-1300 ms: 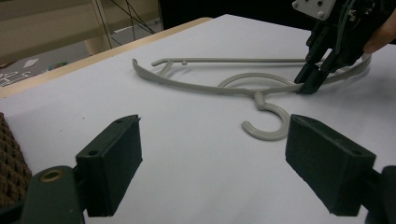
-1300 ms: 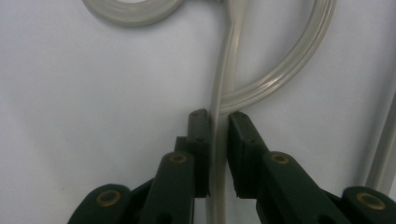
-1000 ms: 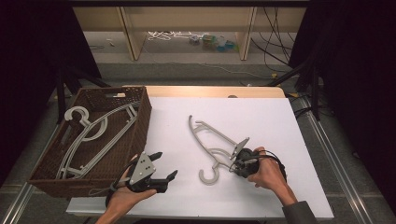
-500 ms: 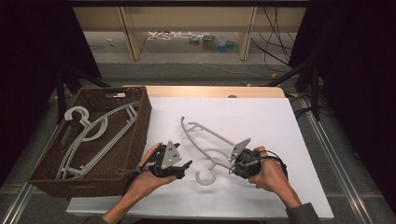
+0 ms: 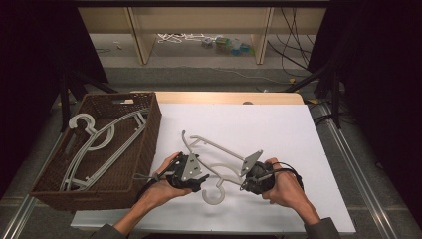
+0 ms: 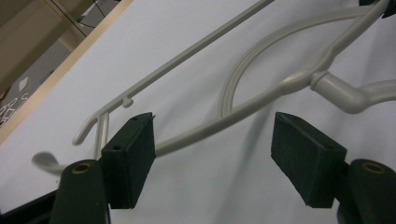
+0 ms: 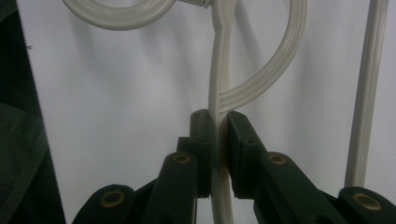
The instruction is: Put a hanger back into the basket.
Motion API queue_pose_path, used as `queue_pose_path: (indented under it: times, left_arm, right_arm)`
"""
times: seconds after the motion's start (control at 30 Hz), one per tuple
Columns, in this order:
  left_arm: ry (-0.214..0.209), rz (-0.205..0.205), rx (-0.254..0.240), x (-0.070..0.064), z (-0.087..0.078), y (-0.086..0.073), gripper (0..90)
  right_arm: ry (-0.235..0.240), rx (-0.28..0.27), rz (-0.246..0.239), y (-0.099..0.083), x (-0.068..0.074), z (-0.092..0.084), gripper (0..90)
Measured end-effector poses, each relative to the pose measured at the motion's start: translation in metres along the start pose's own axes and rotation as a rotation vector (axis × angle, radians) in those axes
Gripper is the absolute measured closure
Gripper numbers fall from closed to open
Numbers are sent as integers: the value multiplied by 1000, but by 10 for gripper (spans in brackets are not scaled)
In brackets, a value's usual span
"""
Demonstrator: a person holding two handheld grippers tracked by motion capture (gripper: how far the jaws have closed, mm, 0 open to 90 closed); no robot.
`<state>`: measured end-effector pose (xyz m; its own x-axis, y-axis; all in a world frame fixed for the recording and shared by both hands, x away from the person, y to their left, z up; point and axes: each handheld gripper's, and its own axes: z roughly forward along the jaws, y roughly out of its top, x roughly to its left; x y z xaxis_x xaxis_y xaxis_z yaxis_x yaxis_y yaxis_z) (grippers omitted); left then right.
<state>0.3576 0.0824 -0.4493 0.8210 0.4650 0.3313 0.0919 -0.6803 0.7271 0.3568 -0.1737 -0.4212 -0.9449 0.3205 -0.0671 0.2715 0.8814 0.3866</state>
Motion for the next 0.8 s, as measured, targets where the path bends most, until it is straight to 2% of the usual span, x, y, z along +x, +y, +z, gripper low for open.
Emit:
queue_pose_path:
  times: [0.1, 0.23, 0.4, 0.47, 0.53, 0.63, 0.7, 0.73, 0.8]
  left_arm:
    - [-38, 20, 14, -2, 2, -1, 324]
    - [-38, 41, 26, -3, 6, -2, 308]
    - [-72, 80, 11, -7, 7, -2, 356]
    - [-69, 94, 13, -8, 9, -2, 373]
    - [-71, 113, 15, -8, 8, -2, 411]
    - [-98, 141, 7, -9, 7, -1, 516]
    - [-114, 173, 11, -9, 7, -1, 566]
    - [-115, 206, 21, -10, 6, 0, 584]
    - [-117, 242, 17, -11, 4, 1, 614]
  right_arm:
    - [10, -8, -14, 1, 2, -2, 822]
    - [15, -14, -43, 3, 4, -5, 822]
    - [29, -13, -65, 7, 8, -8, 822]
    - [40, -19, -74, 7, 9, -8, 821]
    - [35, -22, -82, 8, 11, -8, 822]
    - [42, -16, -92, 9, 11, -8, 821]
    - [46, -22, -94, 9, 11, -8, 821]
    - [47, -15, -100, 8, 11, -9, 821]
    - [44, -15, -106, 8, 12, -9, 821]
